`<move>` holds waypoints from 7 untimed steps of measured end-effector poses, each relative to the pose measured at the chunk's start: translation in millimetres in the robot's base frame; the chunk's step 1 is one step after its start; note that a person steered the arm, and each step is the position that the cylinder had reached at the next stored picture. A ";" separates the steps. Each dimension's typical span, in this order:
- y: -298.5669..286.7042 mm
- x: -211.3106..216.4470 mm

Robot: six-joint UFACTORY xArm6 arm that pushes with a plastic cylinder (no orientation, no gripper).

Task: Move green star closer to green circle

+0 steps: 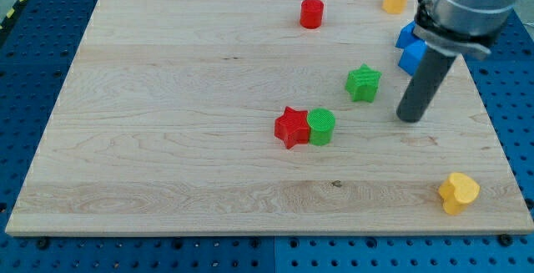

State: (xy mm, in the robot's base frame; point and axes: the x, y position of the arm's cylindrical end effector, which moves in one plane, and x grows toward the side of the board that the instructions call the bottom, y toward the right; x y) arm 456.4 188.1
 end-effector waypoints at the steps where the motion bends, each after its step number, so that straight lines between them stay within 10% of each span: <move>1: 0.0 -32.1; 7: -96.9 -52.8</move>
State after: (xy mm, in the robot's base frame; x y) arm 403.6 91.3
